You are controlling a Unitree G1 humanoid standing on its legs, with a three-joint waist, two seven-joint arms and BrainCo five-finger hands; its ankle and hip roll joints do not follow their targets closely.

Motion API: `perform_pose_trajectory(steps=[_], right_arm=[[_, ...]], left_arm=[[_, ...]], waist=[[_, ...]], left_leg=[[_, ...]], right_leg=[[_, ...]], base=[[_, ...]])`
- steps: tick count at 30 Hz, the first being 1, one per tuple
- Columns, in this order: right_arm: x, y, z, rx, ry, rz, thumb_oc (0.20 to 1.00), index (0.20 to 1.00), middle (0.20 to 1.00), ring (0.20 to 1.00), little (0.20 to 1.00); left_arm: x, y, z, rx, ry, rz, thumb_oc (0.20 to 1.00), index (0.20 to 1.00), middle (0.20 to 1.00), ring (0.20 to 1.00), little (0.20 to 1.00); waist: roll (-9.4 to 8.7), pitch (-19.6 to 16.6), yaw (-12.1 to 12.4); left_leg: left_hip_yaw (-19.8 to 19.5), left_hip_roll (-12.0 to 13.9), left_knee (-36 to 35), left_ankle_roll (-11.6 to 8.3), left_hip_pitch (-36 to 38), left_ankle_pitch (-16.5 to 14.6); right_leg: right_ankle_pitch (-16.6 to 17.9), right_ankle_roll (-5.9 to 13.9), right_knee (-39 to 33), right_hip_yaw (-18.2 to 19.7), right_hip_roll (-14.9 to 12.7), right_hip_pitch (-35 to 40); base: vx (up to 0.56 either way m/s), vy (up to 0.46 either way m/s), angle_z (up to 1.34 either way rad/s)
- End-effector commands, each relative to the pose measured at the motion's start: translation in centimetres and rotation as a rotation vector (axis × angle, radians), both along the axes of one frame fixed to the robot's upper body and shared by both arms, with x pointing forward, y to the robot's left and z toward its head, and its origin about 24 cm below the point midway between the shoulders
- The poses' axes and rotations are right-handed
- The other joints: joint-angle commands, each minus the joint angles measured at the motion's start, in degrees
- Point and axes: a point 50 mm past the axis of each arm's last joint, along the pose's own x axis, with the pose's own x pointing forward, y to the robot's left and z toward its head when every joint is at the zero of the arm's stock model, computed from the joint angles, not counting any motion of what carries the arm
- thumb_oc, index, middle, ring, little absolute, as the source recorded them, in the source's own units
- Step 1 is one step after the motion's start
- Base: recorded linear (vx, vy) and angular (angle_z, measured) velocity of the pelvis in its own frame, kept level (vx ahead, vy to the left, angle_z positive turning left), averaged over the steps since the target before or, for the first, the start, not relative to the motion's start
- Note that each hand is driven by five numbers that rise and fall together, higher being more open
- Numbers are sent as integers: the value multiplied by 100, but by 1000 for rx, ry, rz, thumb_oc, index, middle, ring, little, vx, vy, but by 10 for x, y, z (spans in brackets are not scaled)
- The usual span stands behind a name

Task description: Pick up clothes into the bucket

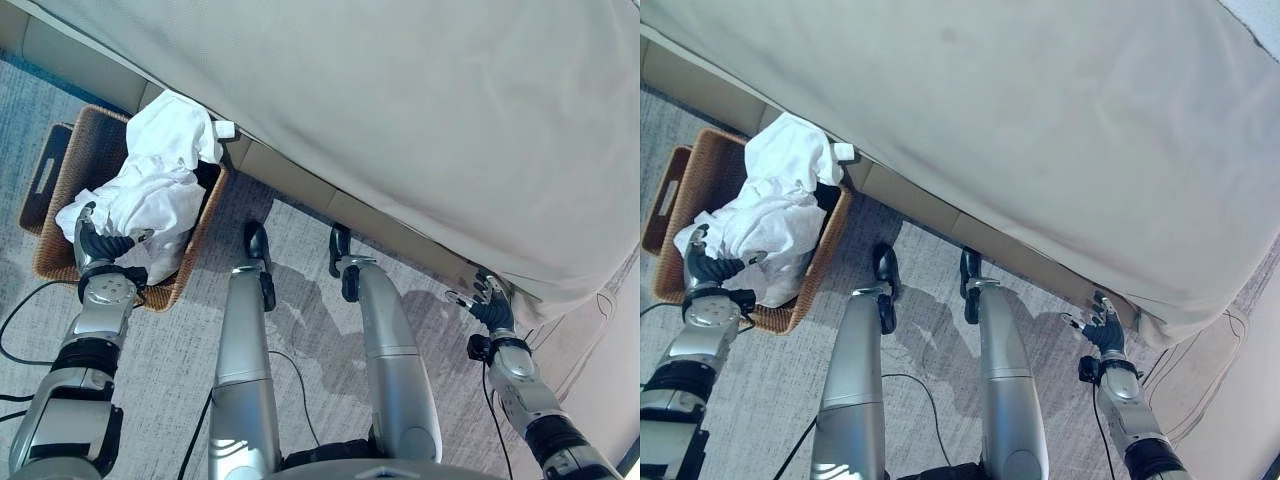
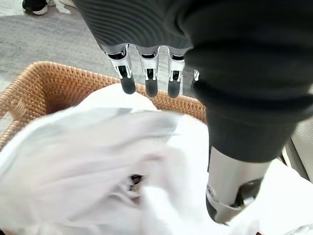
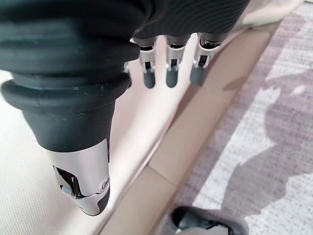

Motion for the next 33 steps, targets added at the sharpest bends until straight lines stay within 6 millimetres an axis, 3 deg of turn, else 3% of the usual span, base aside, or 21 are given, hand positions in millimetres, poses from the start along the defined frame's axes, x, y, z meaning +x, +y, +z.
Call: perform_pose_trajectory(steps=[1, 8, 9, 10, 11, 14, 20, 21, 23, 24, 25, 26, 27, 29, 33], right_arm=[[-7, -12, 1, -9, 1, -46, 1000, 1000, 1000, 1000, 1000], [-11, -12, -6, -6, 37, -68, 1000, 1000, 1000, 1000, 1000], [-10, -10, -9, 1, 51, -87, 1000, 1000, 1000, 1000, 1000], [-10, -10, -9, 0, 53, -87, 1000, 1000, 1000, 1000, 1000], [-7, -9, -11, 17, 54, -105, 1000, 1000, 1000, 1000, 1000], [-7, -12, -17, 12, 84, -122, 1000, 1000, 1000, 1000, 1000], [-21, -20, -34, -20, 180, -140, 1000, 1000, 1000, 1000, 1000], [-32, -22, -45, -39, 248, -135, 1000, 1000, 1000, 1000, 1000], [-47, -24, -59, -58, 346, -118, 1000, 1000, 1000, 1000, 1000], [-47, -24, -60, -58, 347, -118, 1000, 1000, 1000, 1000, 1000], [-59, -22, -69, -93, 417, -63, 1000, 1000, 1000, 1000, 1000], [-59, -22, -69, -94, 418, -63, 1000, 1000, 1000, 1000, 1000], [-75, -23, -80, -141, 522, -19, 1000, 1000, 1000, 1000, 1000], [-81, -21, -84, -165, 562, 19, 1000, 1000, 1000, 1000, 1000], [-92, -19, -94, -157, 638, 37, 1000, 1000, 1000, 1000, 1000]], left_arm=[[-11, 13, 0, 53, 17, 51, 1000, 1000, 1000, 1000, 1000], [-20, -5, -23, -207, -133, 71, 1000, 1000, 1000, 1000, 1000], [-21, -20, -40, -390, -218, 88, 1000, 1000, 1000, 1000, 1000], [-22, -20, -40, -392, -217, 88, 1000, 1000, 1000, 1000, 1000], [-25, -35, -58, -567, -280, 87, 1000, 1000, 1000, 1000, 1000], [-34, -58, -92, -717, -222, 54, 1000, 1000, 1000, 1000, 1000], [-55, -87, -128, -874, -152, -31, 1000, 1000, 1000, 1000, 1000], [-71, -94, -147, -892, -57, -37, 1000, 1000, 1000, 1000, 1000], [-87, -102, -163, -898, 45, -64, 1000, 1000, 1000, 1000, 1000], [-87, -103, -164, -898, 46, -64, 1000, 1000, 1000, 1000, 1000], [-102, -107, -175, -883, 135, -95, 1000, 1000, 1000, 1000, 1000], [-102, -107, -175, -883, 136, -95, 1000, 1000, 1000, 1000, 1000], [-116, -113, -188, -867, 239, -110, 1000, 1000, 1000, 1000, 1000], [-127, -115, -197, -860, 306, -92, 1000, 1000, 1000, 1000, 1000], [-141, -123, -208, -869, 393, -77, 1000, 1000, 1000, 1000, 1000]], waist=[[0, -93, 102], [182, -93, 218], [253, -93, 272], [254, -93, 268], [339, -93, 324], [499, -93, 362], [776, -131, 347], [870, -450, 351], [969, -805, 375], [973, -801, 372], [1026, -1068, 381], [1028, -1065, 378], [1091, -1296, 400], [1116, -1512, 382], [1034, -1840, 408]], left_leg=[[-172, -98, 81, 51, 236, -373], [-126, -169, -203, 46, 745, -325], [-108, -201, -400, 34, 1104, -292], [-108, -203, -414, 34, 1122, -289], [-107, -262, -698, 11, 1641, -240], [-108, -362, -1383, -23, 2528, 108], [-249, -374, -2541, -143, 4254, 436], [-274, -315, -2915, -206, 4665, 526], [-323, -280, -3337, -259, 5022, 683], [-329, -278, -3360, -261, 5045, 691], [-331, -216, -3687, -329, 5356, 815], [-336, -213, -3705, -331, 5375, 822], [-337, -111, -4000, -391, 5606, 964], [-314, 11, -4279, -487, 5773, 1138], [-249, 98, -4260, -548, 6005, 1118]], right_leg=[[602, 355, -912, 127, -269, 307], [510, 332, -929, 162, -304, 689], [465, 315, -972, 166, -325, 983], [464, 314, -981, 165, -328, 999], [405, 302, -1080, 163, -362, 1444], [539, 245, -1465, 53, -413, 2275], [631, 238, -2293, -118, -364, 3926], [601, 241, -2558, -170, -298, 4326], [625, 236, -2879, -256, -219, 4651], [631, 235, -2900, -263, -217, 4675], [643, 235, -3133, -330, -136, 4935], [648, 233, -3149, -335, -134, 4954], [672, 222, -3401, -410, -59, 5217], [675, 217, -3600, -504, 8, 5436], [715, 180, -4015, -606, 102, 5883]], base=[[0, 0, 0], [2, -5, 0], [8, -29, 3], [35, -70, 6], [55, -83, 8], [7, -82, 11], [111, -107, 10], [224, -239, 12], [196, -169, 9], [156, -158, 7], [85, -125, 3], [128, -240, 11], [62, -172, 14], [45, -172, 14], [20, -147, 16]])
